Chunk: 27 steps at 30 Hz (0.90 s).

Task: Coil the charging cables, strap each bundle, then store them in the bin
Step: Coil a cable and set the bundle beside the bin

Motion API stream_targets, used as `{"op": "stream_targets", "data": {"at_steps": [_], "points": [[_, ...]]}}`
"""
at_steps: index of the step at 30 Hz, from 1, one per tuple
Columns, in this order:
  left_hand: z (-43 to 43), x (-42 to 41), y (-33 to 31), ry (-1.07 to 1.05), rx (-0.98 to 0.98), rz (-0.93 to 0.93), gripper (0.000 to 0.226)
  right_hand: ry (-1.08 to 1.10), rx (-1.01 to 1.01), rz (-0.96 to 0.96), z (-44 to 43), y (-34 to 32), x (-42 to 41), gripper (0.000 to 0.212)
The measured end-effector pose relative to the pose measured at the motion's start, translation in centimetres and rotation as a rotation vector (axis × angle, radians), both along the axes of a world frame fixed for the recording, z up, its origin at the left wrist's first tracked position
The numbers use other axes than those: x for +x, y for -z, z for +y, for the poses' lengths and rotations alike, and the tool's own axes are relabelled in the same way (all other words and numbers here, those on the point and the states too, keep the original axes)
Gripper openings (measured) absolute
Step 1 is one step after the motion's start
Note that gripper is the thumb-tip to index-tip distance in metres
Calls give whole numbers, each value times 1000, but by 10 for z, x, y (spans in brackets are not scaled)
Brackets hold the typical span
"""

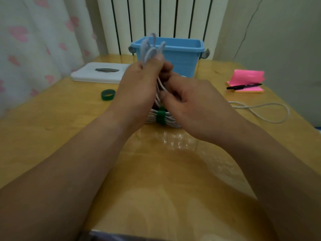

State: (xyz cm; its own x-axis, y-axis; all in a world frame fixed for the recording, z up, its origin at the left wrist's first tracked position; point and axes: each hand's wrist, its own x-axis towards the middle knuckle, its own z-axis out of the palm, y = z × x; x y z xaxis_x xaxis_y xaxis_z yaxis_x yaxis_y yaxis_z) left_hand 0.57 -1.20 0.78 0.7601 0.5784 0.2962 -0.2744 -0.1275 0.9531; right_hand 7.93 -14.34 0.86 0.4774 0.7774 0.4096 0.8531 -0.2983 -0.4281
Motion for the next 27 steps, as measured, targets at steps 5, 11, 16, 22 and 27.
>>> {"op": "stream_targets", "data": {"at_steps": [5,11,16,22,27], "points": [[31,7,-6,216,-671,-288,31,-35,-109,73,-8,-6,16,27],[49,1,-6,98,-294,-123,28,-67,-175,159,-33,-24,41,5],[29,4,2,303,-46,143,29,-223,232,525,-43,-30,51,19],[1,5,7,530,123,323,52,-248,228,415,-34,-25,50,14],[2,2,7,581,121,331,30,-148,275,225,-28,-21,41,19]]}}
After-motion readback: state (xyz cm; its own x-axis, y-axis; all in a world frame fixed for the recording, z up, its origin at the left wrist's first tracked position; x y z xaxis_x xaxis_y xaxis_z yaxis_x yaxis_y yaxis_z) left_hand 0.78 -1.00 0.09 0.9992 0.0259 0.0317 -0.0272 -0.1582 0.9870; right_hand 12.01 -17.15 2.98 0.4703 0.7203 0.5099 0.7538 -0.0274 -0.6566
